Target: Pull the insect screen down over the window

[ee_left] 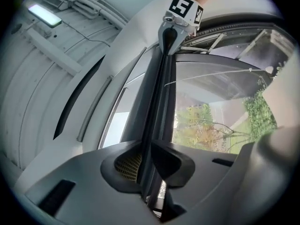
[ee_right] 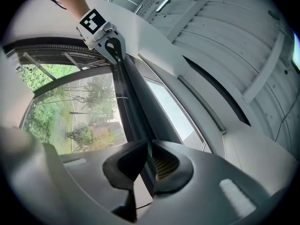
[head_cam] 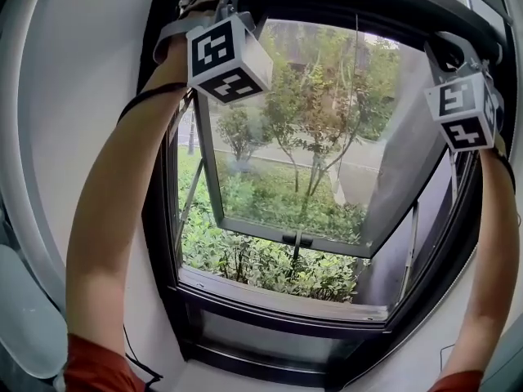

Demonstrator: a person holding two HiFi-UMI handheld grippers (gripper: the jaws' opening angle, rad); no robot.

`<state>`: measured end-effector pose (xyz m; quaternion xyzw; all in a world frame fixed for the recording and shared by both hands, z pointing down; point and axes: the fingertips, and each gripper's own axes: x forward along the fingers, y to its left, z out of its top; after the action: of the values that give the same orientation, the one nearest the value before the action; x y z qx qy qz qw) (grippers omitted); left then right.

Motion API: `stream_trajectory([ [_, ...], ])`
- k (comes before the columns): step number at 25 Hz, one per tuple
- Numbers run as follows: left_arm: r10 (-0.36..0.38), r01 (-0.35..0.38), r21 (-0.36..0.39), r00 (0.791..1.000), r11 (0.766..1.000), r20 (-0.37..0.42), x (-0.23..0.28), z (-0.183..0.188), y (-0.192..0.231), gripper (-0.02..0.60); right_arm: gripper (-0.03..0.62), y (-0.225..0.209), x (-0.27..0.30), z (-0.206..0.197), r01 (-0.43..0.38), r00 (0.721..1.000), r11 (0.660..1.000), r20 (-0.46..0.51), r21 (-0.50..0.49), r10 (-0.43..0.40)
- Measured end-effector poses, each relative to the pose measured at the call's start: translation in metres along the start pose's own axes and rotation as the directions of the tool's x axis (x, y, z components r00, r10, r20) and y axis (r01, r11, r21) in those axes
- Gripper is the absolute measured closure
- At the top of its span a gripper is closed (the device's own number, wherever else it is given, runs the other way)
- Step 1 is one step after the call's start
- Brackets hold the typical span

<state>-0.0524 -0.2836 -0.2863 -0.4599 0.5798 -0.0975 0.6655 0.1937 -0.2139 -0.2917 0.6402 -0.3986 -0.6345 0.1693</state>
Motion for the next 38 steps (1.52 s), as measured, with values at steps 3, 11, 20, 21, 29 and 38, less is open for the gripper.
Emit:
stream_trajectory([
  [3, -0.015, 0.016, 0.060, 1.000, 0.998, -0.020, 0.006, -0.004, 0.001, 0.526, 0.553, -0.003, 0.003, -0.006, -0.009, 1.000, 1.000, -0.023, -0.015, 0.009],
  [11, -0.071, 0.081, 0.158, 0.995, 0.984, -0.067, 0.019, -0.011, -0.004, 0.515, 0.544, -0.005, 0.010, -0.013, -0.021, 0.999, 0.999, -0.032, -0.037, 0.019],
  [20, -0.121, 0.147, 0.238, 0.985, 0.960, -0.121, 0.033, -0.016, -0.008, 0.512, 0.531, -0.010, 0.017, -0.016, -0.050, 0.998, 0.997, -0.043, -0.055, 0.048],
  [21, -0.126, 0.154, 0.249, 0.984, 0.956, -0.125, 0.034, -0.016, -0.008, 0.512, 0.526, -0.010, 0.017, -0.015, -0.059, 0.998, 0.997, -0.038, -0.054, 0.057],
  [29, -0.150, 0.186, 0.260, 0.977, 0.947, -0.150, 0.036, -0.018, -0.012, 0.520, 0.520, -0.008, 0.017, -0.015, -0.126, 0.991, 0.989, -0.042, -0.081, 0.123],
  [38, -0.159, 0.195, 0.260, 0.975, 0.946, -0.154, 0.037, -0.017, -0.014, 0.535, 0.522, -0.001, 0.017, -0.018, -0.208, 0.977, 0.971, -0.077, -0.115, 0.200],
])
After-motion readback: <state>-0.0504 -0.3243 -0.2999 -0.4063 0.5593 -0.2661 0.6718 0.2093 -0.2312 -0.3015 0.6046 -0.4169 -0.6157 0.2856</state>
